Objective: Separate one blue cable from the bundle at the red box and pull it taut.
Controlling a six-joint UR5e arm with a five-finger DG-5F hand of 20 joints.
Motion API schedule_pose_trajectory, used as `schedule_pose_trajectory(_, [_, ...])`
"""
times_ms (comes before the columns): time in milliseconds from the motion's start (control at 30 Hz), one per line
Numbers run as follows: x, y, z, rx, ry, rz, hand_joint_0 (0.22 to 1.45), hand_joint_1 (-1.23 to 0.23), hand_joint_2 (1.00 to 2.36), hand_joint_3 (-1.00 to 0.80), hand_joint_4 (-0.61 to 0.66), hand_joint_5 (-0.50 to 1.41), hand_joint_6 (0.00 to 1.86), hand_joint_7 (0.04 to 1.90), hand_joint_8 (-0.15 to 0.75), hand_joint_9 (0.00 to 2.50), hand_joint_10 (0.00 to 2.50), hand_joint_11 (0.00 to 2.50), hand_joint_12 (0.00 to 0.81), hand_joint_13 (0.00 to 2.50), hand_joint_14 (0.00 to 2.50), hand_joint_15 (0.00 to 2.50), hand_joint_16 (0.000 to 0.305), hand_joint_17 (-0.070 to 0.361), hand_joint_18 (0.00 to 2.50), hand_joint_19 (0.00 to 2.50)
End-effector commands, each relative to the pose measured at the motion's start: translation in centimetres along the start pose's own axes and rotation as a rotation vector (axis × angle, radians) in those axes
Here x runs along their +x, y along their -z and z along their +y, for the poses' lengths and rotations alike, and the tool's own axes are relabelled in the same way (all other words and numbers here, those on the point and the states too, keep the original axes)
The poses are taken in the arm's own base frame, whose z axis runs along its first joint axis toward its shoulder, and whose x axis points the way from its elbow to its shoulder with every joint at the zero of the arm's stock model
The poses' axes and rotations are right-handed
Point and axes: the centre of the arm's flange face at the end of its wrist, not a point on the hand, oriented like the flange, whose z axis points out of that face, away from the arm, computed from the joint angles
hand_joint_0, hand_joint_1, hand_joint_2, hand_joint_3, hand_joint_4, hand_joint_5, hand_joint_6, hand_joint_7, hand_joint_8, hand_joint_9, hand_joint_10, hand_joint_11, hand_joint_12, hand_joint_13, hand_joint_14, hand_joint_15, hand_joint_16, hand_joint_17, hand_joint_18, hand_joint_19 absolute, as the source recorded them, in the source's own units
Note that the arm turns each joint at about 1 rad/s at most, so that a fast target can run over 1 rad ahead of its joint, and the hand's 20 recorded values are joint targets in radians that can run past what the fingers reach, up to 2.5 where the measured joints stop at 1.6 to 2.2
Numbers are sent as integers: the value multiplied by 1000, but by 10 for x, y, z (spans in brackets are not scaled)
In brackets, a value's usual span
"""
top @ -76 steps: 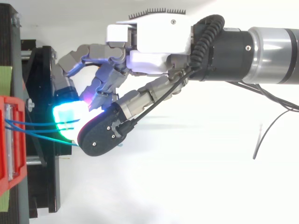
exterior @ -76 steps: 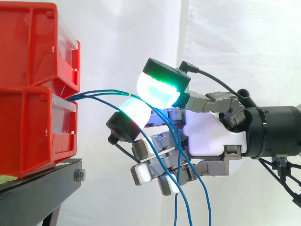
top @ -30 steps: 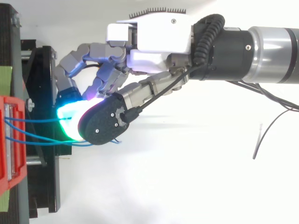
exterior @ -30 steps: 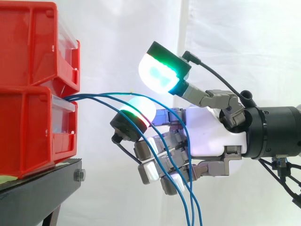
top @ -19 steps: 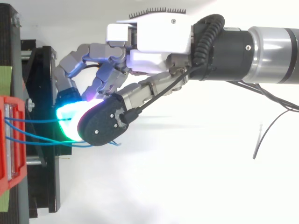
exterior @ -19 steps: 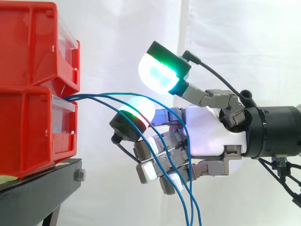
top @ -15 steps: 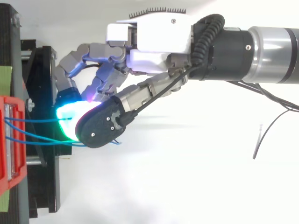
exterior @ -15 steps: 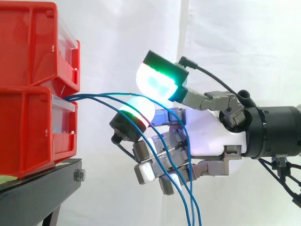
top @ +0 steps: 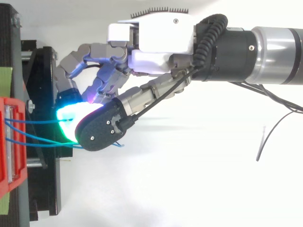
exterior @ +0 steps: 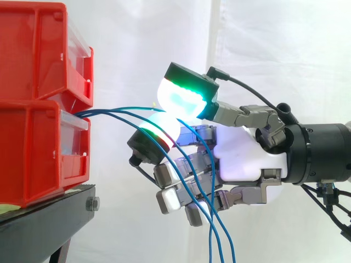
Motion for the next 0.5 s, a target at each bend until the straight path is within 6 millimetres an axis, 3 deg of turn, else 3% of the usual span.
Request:
schedule_pose_trajectory(0, [0,0,0,2,0,-1,587,-690,1012,-331,-70,-113,808,1200,254,889,23,886,401,873,23,623,47,106,906,809])
schedule_pose_trajectory(167, [0,0,0,-1,0,-1,546,-622,1000,-500,17,-114,790,1173,270,888,25,909,412,878,20,617,49,110,920,807])
schedule_pose_trajectory(467, [0,0,0,-1,0,-1,550,-575,1000,-500,26,-107,764,1126,267,886,23,883,411,875,20,614,49,110,917,803])
